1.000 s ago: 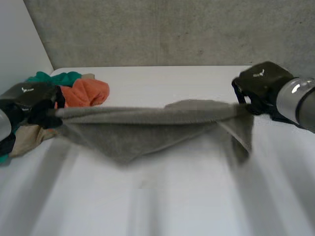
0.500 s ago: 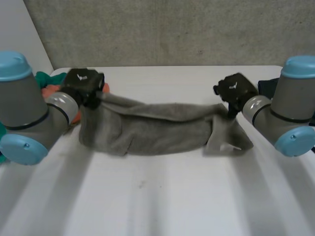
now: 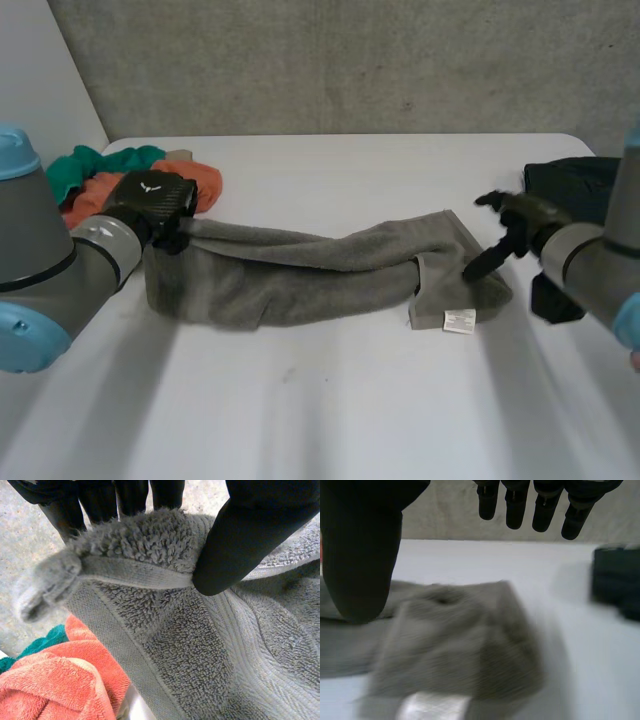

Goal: Fold the laundry.

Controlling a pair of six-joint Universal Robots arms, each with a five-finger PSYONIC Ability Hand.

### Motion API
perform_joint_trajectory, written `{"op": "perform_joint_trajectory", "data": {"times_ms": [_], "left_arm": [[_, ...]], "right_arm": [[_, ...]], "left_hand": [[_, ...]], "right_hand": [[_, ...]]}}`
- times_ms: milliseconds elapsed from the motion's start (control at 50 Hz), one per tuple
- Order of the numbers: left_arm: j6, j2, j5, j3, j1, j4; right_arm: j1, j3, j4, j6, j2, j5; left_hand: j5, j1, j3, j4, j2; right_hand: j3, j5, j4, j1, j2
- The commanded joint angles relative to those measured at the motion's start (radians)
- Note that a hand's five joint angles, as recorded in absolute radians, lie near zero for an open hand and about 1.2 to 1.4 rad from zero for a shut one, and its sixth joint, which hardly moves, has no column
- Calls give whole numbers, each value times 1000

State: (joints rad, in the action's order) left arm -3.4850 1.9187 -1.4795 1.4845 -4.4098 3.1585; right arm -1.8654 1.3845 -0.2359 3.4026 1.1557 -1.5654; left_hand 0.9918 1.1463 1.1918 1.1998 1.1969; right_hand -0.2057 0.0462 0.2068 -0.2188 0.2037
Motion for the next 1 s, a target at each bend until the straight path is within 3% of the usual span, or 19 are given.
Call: {"op": "perform_joint_trajectory", "data": {"times_ms": [20,220,340,420,440,500,560,620,640,720,800,860,1000], "left_arm": [[4,-17,4,26,-5,15],[23,-30,10,46,-26,12],[24,-30,13,56,-33,14],[27,-35,8,54,-37,12],[30,-40,8,54,-40,11],[37,-56,4,51,-51,5],[61,-93,-2,48,-77,-18],[86,-138,5,48,-103,-51],[90,-154,10,51,-114,-73],[87,-165,39,69,-123,-144],[40,-136,70,92,-117,-204],[-6,-89,84,94,-114,-215],[-94,80,81,-59,-99,-57]], "right_arm": [[-107,-2,47,147,-85,-25],[-166,-189,127,181,-332,-309],[-178,-265,129,178,-409,-332],[-167,-265,145,176,-403,-343],[-156,-260,150,173,-381,-346],[-132,-245,152,162,-321,-340],[-63,-203,153,86,-197,-289],[14,-179,155,-92,-85,-138],[41,-171,139,-206,-49,-51],[97,-153,-12,-519,24,166],[127,-148,-176,-722,38,202],[130,-143,-236,-789,30,200],[106,-192,-114,-902,-85,228]], "left_hand": [[230,250,204,196,199],[230,250,204,196,199],[230,250,204,196,199],[230,250,204,196,199],[230,250,204,196,199],[230,250,204,196,199],[230,250,204,196,199],[230,250,204,196,199],[230,250,204,196,199],[230,250,204,196,199],[230,250,204,196,199],[230,250,204,196,199],[230,250,204,196,199]], "right_hand": [[31,-46,-32,44,-29],[-145,130,144,-132,147],[-408,393,407,-395,411],[-1106,1091,1105,-1093,1108],[-1190,1175,1189,-1177,1192],[-1191,1176,1189,-1178,1193],[-1191,1176,1189,-1178,1193],[-1191,1176,1189,-1178,1193],[-1191,1176,1189,-1178,1193],[-1191,1176,1189,-1178,1193],[-1191,1176,1189,-1178,1193],[-1191,1176,1189,-1178,1193],[-1191,1176,1189,-1178,1193]]}}
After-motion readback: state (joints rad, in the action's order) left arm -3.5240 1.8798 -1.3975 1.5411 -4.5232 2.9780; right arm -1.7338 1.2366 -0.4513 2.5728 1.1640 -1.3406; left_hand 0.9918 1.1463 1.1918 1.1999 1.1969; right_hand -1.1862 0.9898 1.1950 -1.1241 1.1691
